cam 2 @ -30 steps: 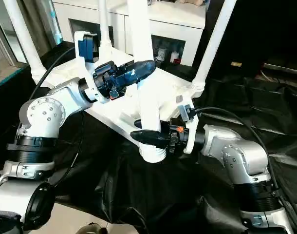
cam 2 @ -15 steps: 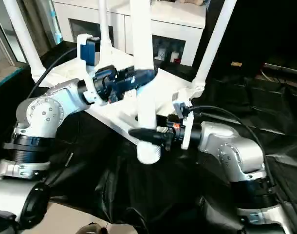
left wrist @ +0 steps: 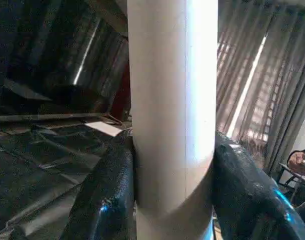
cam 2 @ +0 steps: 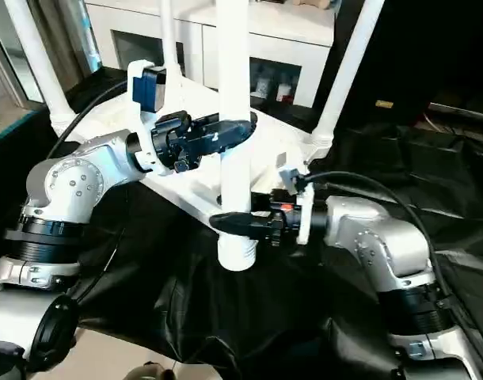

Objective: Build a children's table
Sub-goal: Pick table leg

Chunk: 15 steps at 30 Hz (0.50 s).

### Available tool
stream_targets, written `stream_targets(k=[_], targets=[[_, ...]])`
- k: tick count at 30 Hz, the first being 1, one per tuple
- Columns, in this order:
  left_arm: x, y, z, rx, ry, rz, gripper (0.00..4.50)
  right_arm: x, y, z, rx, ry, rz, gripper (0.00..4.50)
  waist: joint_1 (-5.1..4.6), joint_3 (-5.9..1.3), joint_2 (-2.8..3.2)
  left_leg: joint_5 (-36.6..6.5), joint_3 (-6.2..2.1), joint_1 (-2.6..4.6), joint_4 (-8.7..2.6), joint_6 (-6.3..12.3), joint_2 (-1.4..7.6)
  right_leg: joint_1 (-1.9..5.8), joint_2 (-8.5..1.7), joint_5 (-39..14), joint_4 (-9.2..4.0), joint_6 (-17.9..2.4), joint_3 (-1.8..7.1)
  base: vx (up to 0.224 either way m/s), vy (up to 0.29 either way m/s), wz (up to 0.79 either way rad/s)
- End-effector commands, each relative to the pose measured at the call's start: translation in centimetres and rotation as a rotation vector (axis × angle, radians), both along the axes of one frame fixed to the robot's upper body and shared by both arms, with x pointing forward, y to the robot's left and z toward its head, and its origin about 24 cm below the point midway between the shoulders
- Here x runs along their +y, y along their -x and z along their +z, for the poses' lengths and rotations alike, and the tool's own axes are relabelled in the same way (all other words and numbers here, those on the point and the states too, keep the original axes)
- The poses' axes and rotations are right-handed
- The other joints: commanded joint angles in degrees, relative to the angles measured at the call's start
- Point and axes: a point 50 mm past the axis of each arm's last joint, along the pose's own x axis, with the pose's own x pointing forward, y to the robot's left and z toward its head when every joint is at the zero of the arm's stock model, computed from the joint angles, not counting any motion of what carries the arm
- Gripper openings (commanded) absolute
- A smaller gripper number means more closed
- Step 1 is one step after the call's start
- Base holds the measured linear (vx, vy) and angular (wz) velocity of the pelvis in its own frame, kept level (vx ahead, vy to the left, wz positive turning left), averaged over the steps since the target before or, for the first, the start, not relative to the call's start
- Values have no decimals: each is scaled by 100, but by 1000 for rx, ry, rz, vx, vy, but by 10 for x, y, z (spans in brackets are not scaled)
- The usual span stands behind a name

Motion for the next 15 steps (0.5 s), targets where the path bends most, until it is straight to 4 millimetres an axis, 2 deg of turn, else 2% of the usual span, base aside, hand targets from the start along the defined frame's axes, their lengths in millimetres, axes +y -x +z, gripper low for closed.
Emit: stream_targets(k=[1, 2, 4, 6, 8, 9, 10, 12, 14, 15], targets=[[-5, 1, 8, -26, 0, -27, 180, -1, -3, -1, -3, 32, -25, 198, 17, -446, -37, -922, -177, 134, -383, 7, 338, 290, -473, -1341, -401, -1132, 284, 0, 0, 0], [-5, 0, 8, -25, 0, -6, 180, -1, -4, -1, -11, 34, -38, 195, 18, -444, -38, -935, -176, 138, -384, 3, 338, 288, -473, -1362, -402, -1126, 286, 0, 0, 0], [-5, -4, 6, -15, -11, 58, 250, 1, -7, -2, -27, 40, -69, 192, 13, -450, -34, -935, -177, 140, -381, -4, 340, 282, -476, -1367, -404, -1125, 285, 0, 0, 0], [-5, -6, 5, -11, -24, 103, 253, 2, -9, -2, -41, 44, -91, 187, 15, -450, -25, -930, -179, 139, -380, -52, 345, 279, -477, -1323, -402, -1132, 287, 0, 0, 0], [-6, -8, 3, -21, -43, 146, 293, 3, -11, -2, -49, 47, -111, 187, 12, -451, -35, -912, -183, 131, -383, -34, 341, 293, -475, -1308, -404, -1104, 289, 0, 0, 0], [-12, -11, -5, -57, -123, 282, 293, 4, -15, -4, -67, 61, -155, 187, 9, -452, -41, -918, -185, 133, -383, -29, 343, 292, -472, -1305, -404, -1078, 286, 0, 0, 0], [-12, -11, -5, -57, -123, 282, 297, 4, -15, -4, -67, 61, -155, 187, 5, -456, -37, -918, -199, 131, -391, -39, 372, 291, -482, -1271, -403, -1059, 291, 0, 0, 0], [-14, -11, -7, -72, -147, 319, 297, 5, -16, -5, -72, 66, -169, 187, 7, -456, -40, -903, -181, 144, -378, -23, 345, 288, -474, -1258, -411, -1055, 287, 0, 0, 0], [-19, -9, -9, -67, -154, 357, 297, 6, -19, -6, -82, 75, -197, 187, 0, -454, -57, -864, -189, 122, -385, -27, 363, 296, -478, -1186, -385, -1074, 288, 0, 0, 0], [-20, -9, -9, -57, -150, 364, 280, 6, -19, -6, -84, 76, -204, 187, 1, -456, -57, -854, -180, 127, -380, -9, 352, 292, -469, -1183, -391, -1076, 287, 0, 0, 0]])
